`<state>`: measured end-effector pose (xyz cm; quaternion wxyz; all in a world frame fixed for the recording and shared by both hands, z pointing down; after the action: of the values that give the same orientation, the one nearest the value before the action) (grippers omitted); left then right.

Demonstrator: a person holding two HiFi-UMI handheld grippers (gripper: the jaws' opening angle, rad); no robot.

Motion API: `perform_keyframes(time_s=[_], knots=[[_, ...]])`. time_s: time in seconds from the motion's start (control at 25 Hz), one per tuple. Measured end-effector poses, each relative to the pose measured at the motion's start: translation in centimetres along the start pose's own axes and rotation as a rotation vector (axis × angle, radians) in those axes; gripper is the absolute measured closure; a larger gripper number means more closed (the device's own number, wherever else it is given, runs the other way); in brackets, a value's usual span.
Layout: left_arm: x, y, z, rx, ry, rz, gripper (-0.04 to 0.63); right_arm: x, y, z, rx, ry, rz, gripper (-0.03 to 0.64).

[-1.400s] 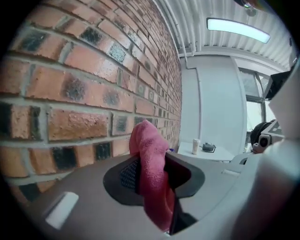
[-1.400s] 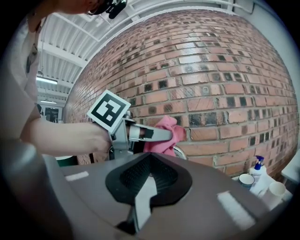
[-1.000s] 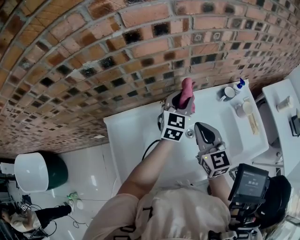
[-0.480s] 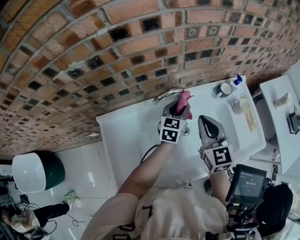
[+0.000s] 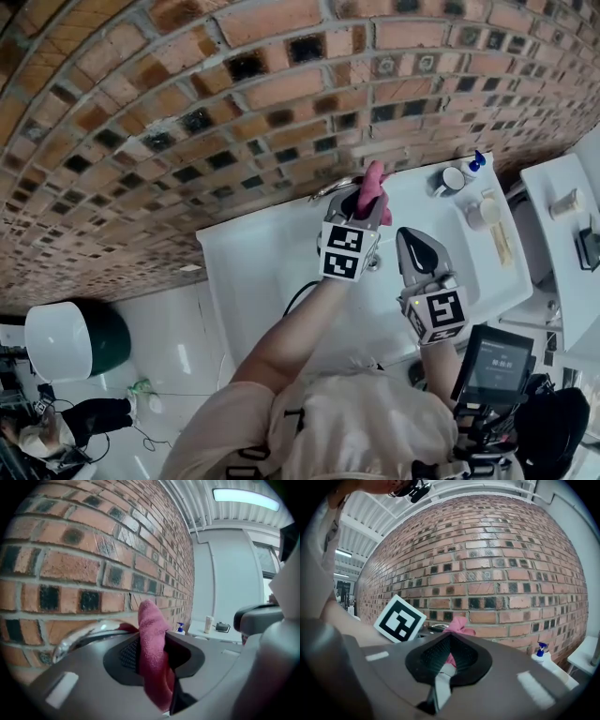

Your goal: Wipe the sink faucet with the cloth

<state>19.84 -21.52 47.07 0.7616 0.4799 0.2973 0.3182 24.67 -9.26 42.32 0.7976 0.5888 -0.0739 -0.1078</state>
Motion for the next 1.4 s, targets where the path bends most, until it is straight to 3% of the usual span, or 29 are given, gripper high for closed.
perform_keyframes(time_s=[0.2,0.28,0.4,0.6,0.84,1.08,1.4], knots=[[-1.8,4.9,1.5,-0.121,-0.009,-0.165,0.483,0.1,0.6,-0.5,-0.014,0.015,0.007,0.624],[-2.2,5.7,1.3,-0.138,-0.019,-0.179,0.483,0.6,0.9,-0.9,-0.02,0.031,0.017,0.624],[-1.7,5.1,0.6,-0.123,-0.008,-0.153,0.482,1.1,0.8,-1.1,-0.016,0.048,0.024,0.624],[-0.5,1.9,-2.9,-0.022,0.019,-0.106,0.482,-0.5,-0.8,-1.3,0.012,0.03,-0.001,0.624],[-1.2,-1.9,-10.6,0.1,-0.023,-0.022,0.48,-4.0,-3.0,-0.8,0.046,-0.034,-0.044,0.624],[-4.7,-1.5,-20.8,0.165,-0.163,0.085,0.48,-11.2,-4.1,0.9,0.054,-0.142,-0.089,0.624],[-8.5,1.0,-31.9,0.197,-0.371,0.097,0.48,-18.6,-5.0,2.5,0.077,-0.28,-0.131,0.624]])
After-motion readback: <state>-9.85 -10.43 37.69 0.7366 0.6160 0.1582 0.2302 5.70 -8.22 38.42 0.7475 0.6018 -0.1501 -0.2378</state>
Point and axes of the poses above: the fingertips, and each gripper's own axes: z forward along the fingers, x to its right, y out of its underside, the point moved 4 cm from there along -z, backward along the fingers, and after that the axes turned 6 degrees about -x, right-handed, at the moved point
